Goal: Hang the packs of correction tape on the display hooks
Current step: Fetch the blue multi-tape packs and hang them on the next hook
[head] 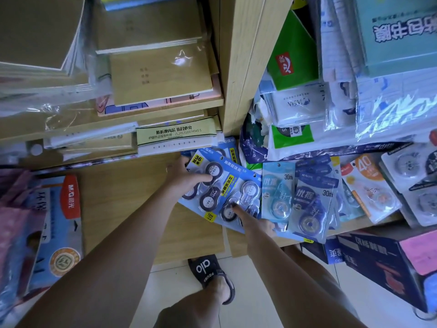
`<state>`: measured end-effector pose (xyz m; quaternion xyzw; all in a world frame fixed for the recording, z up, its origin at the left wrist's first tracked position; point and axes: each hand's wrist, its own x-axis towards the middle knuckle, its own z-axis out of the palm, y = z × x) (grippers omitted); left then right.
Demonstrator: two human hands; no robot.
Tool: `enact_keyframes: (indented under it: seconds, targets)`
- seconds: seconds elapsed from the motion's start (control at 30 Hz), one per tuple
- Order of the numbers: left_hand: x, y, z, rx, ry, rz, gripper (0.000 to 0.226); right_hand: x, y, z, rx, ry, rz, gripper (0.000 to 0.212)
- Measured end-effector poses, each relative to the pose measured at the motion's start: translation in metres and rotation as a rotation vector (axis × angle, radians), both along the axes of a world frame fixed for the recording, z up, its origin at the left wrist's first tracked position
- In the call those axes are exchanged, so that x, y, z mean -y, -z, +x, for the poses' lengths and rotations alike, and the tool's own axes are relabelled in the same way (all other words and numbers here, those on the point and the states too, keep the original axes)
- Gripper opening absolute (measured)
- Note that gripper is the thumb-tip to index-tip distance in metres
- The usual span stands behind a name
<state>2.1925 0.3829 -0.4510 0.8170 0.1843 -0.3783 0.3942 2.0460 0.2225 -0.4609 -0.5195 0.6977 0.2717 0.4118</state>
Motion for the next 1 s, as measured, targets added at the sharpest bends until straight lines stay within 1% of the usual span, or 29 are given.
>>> enact_keyframes:
  seconds: [0.07,0.13,0.2,0.3,0.37,0.47,0.57,0.7,0.8,0.9,1.0]
  targets:
    - [0.000,0.000,0.002,0.000,-0.004,-0.015,0.059,0.001,0.002,-0.003,0.021,0.006,0.003,0.137]
    - [0.000,-0.002,0.002,-0.012,-0.002,-0.024,0.062,-0.001,0.004,-0.006,0.058,0.029,0.012,0.137]
    - [-0.001,-0.001,0.003,-0.050,-0.010,-0.021,0.066,-0.002,0.008,-0.008,0.066,0.041,0.021,0.136]
    - [-0.004,-0.004,0.004,-0.084,-0.009,-0.024,0.078,0.001,0.008,-0.009,0.052,0.027,0.038,0.129]
    - [-0.005,-0.002,0.003,-0.095,-0.025,-0.053,0.079,0.001,0.005,-0.009,0.062,0.030,0.055,0.134]
    - [-0.006,-0.003,-0.001,-0.067,-0.043,-0.067,0.067,-0.003,0.012,-0.014,0.074,-0.001,0.056,0.145]
    - [-0.008,-0.002,-0.007,-0.015,-0.037,-0.044,0.076,-0.006,0.012,-0.014,0.084,-0.010,0.042,0.137]
    - [-0.017,-0.006,-0.014,-0.021,-0.039,-0.093,0.064,-0.005,0.002,-0.010,0.043,-0.063,0.008,0.117]
    - [-0.028,-0.011,-0.020,-0.001,-0.064,-0.116,0.050,-0.008,-0.001,-0.011,0.021,-0.179,-0.005,0.110]
    - [-0.041,-0.012,-0.026,-0.021,-0.093,-0.123,0.047,-0.014,-0.003,-0.013,0.013,-0.307,-0.010,0.112]
    - [-0.057,-0.011,-0.034,-0.001,-0.128,-0.147,0.041,-0.018,-0.004,-0.013,0.048,-0.365,-0.016,0.120]
